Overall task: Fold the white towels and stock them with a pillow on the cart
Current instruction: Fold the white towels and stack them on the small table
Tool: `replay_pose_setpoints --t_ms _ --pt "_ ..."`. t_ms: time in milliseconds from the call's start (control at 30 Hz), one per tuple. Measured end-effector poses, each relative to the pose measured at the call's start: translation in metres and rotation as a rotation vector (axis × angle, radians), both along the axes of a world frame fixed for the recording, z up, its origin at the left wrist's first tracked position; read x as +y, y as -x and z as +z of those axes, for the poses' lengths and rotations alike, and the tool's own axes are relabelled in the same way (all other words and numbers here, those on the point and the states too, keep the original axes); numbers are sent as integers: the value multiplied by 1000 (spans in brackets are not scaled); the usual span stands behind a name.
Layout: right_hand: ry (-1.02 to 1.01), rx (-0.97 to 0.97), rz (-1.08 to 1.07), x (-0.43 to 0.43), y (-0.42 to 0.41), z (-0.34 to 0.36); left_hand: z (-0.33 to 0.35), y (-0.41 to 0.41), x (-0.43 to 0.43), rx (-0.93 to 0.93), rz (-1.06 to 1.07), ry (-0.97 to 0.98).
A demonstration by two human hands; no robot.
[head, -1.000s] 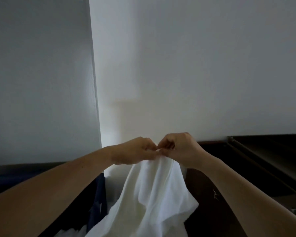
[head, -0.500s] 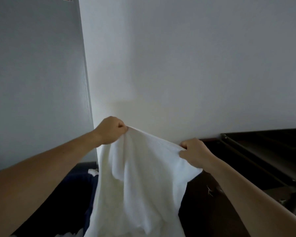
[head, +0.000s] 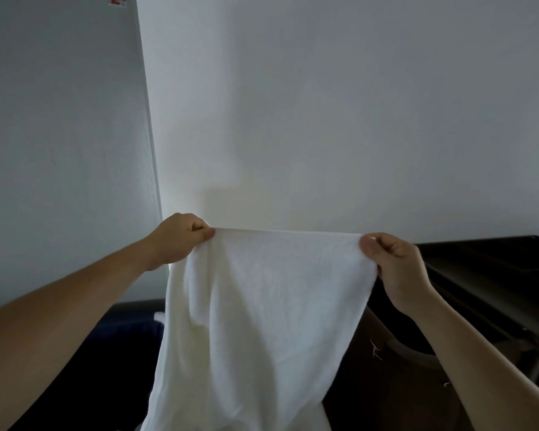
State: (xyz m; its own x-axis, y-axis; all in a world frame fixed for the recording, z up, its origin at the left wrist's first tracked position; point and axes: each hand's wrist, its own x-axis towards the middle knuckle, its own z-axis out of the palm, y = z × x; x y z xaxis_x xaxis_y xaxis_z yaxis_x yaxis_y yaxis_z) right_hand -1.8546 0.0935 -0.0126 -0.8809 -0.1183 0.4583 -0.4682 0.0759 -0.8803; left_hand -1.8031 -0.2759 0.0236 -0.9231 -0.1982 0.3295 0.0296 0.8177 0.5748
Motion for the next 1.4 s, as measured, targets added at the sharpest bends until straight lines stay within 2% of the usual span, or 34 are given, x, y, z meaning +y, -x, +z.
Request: replay_pose_setpoints --t_ms 67,133,200,267,333,400,567,600,700,767,1000,1133,1300,1400 --pt "150 -106 48 1 2 4 1 2 0 -1 -27 -33" --pt "266 -260 9 3 11 5 -1 3 -5 15 12 -173" --pt "360 -404 -125 8 24 -1 -6 6 -24 69 192 -363" --pt "404 -507 -204 11 35 -10 -16 3 -44 35 411 -431" --pt "350 -577 -226 5 38 -22 -31 0 -47 -43 512 -452" --pt "196 -603 -233 -12 38 -32 -45 3 -33 -59 468 -517" --pt "-141 -413 -258 -64 28 -37 -53 10 30 25 239 -656" --pt "-201 -356 -260 -72 26 -36 -53 10 43 52 206 -637" --pt "-363 -195 -250 -96 14 -32 -57 6 87 106 112 -355" --pt "-414 -126 -240 -108 5 -31 -64 3 114 107 49 -253" --pt "-429 -88 -201 -114 -10 -39 -80 7 131 112 97 -243" --pt "-454 -175 -147 -118 -13 -38 -81 6 138 123 80 -235" --pt "-145 -505 55 -119 -17 -27 -83 1 144 100 11 -128" --pt "-40 -542 215 -110 -23 -22 -82 0 136 134 -7 -53"
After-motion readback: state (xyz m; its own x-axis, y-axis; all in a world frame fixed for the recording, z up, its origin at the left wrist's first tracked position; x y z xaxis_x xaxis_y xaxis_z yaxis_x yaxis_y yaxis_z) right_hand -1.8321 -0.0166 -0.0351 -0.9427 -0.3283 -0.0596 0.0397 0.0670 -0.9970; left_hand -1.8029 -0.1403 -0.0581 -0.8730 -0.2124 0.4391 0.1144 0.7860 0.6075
